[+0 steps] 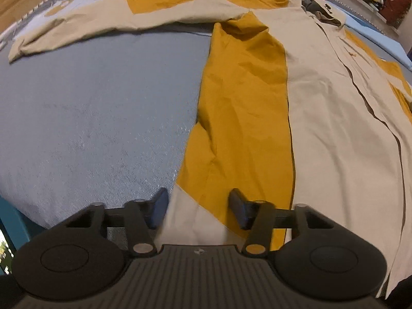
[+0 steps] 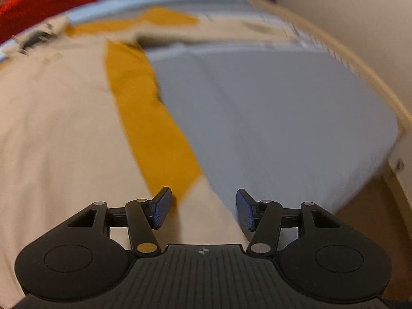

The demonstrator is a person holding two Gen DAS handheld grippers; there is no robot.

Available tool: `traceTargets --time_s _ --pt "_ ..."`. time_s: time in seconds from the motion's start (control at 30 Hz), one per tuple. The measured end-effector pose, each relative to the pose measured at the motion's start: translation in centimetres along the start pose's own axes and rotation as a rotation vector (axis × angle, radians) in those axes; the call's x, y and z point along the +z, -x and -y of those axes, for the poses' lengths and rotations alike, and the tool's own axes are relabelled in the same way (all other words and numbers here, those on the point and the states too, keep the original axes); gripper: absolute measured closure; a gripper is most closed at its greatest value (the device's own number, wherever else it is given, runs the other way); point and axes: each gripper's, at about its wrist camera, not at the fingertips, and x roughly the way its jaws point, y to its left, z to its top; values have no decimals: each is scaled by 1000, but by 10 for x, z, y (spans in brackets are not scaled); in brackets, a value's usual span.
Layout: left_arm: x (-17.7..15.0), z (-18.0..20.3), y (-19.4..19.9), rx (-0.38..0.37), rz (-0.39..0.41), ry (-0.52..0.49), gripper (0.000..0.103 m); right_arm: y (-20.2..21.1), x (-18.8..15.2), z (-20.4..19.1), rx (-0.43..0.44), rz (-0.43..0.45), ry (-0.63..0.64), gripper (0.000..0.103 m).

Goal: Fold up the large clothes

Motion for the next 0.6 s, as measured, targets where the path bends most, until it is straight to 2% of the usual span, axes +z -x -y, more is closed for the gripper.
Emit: traceTargets --time_s 0.03,0.1,0.13,0.17,0.23,0.33,0.4,0.47,0.53,0.57,0.6 --pt "2 -2 3 -16 0 0 89 -3 -3 4 9 -16 -27 58" --pt "2 -7 11 -38 19 19 97 -1 -5 4 26 -19 -62 89" --pt "2 -9 17 -36 30 21 98 2 -3 3 25 -18 -56 97" --pt "0 -12 24 -25 45 17 98 3 -3 3 38 -17 -58 100" --pt "-3 -13 33 12 54 1 98 7 -2 3 66 -36 -78 101" --pt "-5 -11 32 15 25 -6 96 13 -5 9 86 -69 -105 102" --pt "-3 -5 33 50 33 -46 89 16 -3 11 52 -71 -84 102" --pt "-2 9 40 93 93 -117 87 16 0 9 -17 -62 -42 103" --pt "-3 22 51 62 172 -181 80 20 1 8 -103 -32 -25 103" --pt "-3 28 55 23 193 -203 78 26 3 11 -97 5 -56 103" --pt "-3 34 56 -19 199 -221 74 33 3 14 -51 42 -95 102"
